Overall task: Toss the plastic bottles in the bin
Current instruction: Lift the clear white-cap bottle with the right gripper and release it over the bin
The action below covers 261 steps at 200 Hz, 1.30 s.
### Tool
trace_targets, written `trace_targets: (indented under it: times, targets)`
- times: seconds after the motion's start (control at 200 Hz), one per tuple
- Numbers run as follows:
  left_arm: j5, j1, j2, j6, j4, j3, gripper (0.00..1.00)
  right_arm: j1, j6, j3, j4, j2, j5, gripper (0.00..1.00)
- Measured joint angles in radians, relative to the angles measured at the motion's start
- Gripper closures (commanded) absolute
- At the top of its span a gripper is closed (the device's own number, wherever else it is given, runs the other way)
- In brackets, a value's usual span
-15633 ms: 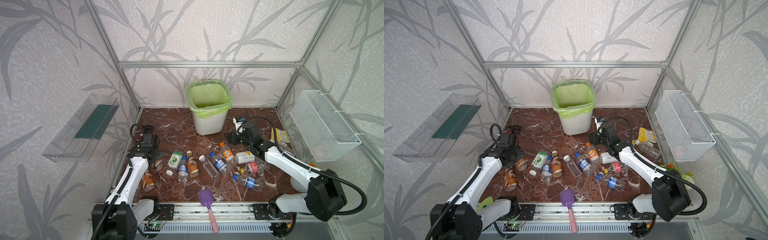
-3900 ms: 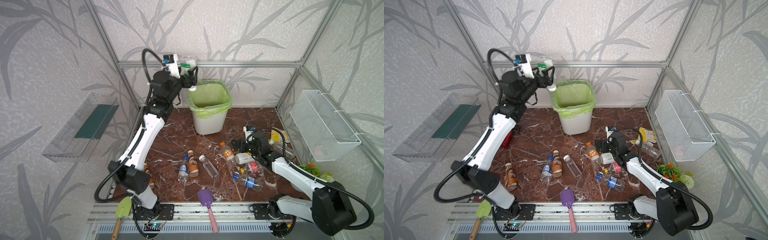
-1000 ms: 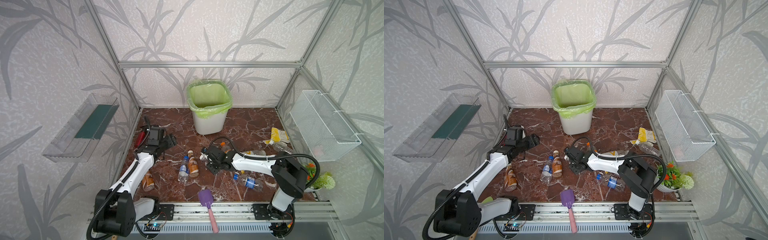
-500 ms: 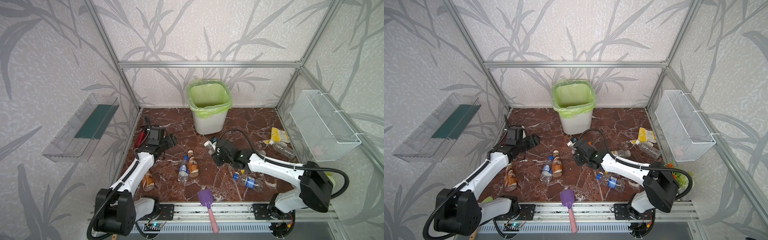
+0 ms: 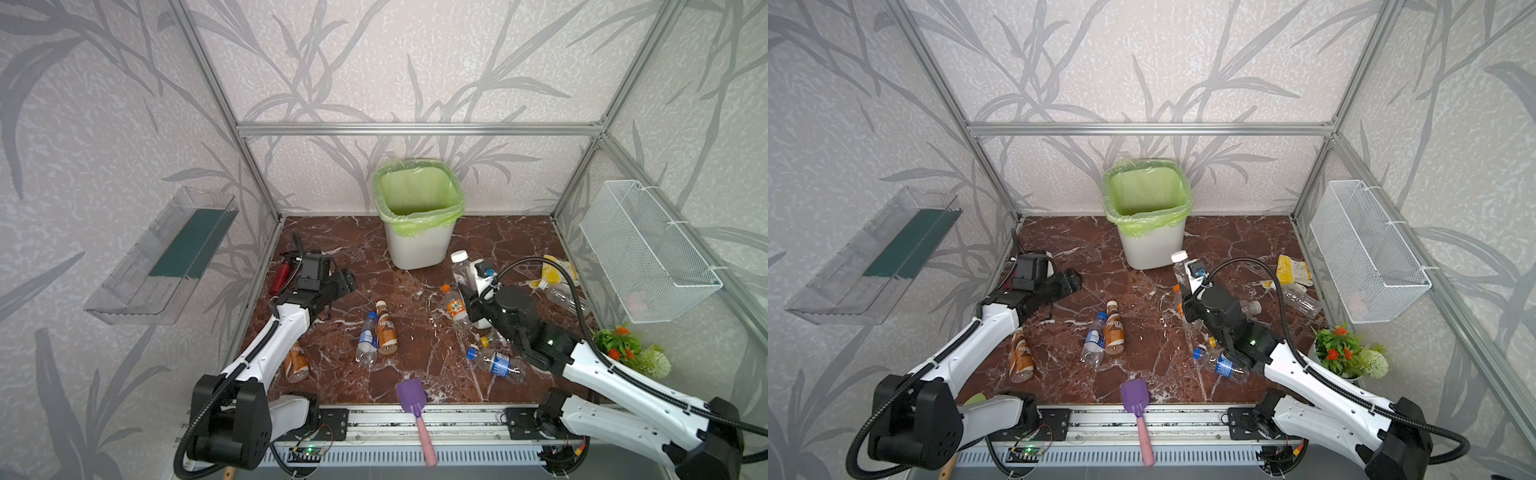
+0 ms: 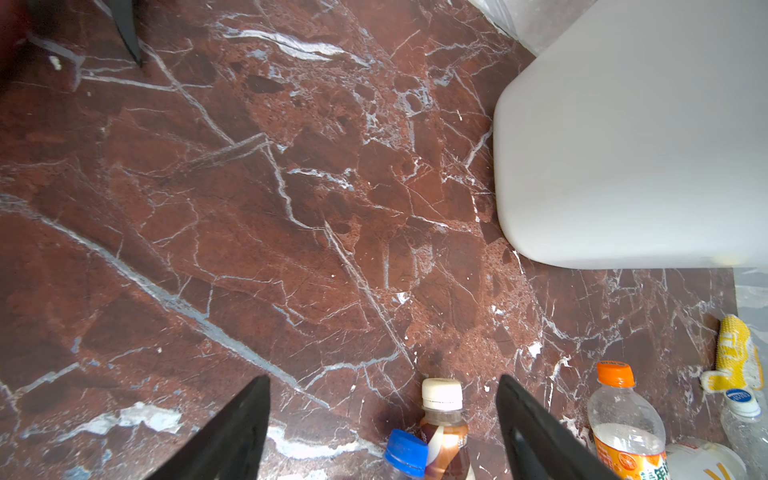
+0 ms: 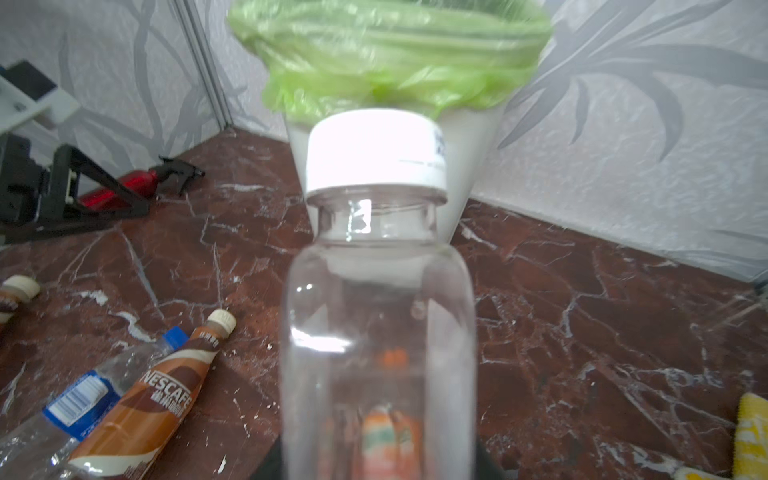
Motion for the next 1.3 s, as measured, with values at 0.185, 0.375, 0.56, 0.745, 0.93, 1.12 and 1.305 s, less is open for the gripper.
trace_targets:
  times: [0.185, 0.375, 0.56, 0.745, 0.93, 1.12, 1.305]
  targets:
    - [-0.001, -0.027, 0.022, 0.027, 0.003, 0.0, 0.16, -0.028, -0.082, -0.042, 0.079, -0.099, 0.053, 0.59]
    - [-0.029, -0.064, 0.022, 0.054, -0.003, 0.0, 0.16, -0.052, -0.195, -0.039, 0.198, -0.127, 0.063, 0.59]
    - [-0.059, -0.099, -0.013, 0.074, -0.002, 0.0, 0.16, -0.067, -0.249, -0.025, 0.276, -0.133, 0.035, 0.58]
    - [-0.062, -0.106, -0.012, 0.087, -0.002, 0.0, 0.16, -0.142, -0.247, 0.148, 0.273, 0.01, -0.095, 0.58]
    - [-0.069, -0.106, -0.013, 0.09, -0.002, 0.0, 0.16, -0.315, -0.117, 0.853, 0.127, 0.537, -0.37, 0.49]
    - [-0.086, -0.106, -0.04, 0.09, -0.008, 0.0, 0.1, -0.354, -0.082, 1.571, -0.296, 1.004, -0.553, 0.01]
    - [-0.103, -0.106, -0.071, 0.089, -0.008, 0.0, 0.08, -0.376, -0.035, 1.096, -0.309, 0.798, -0.573, 0.01]
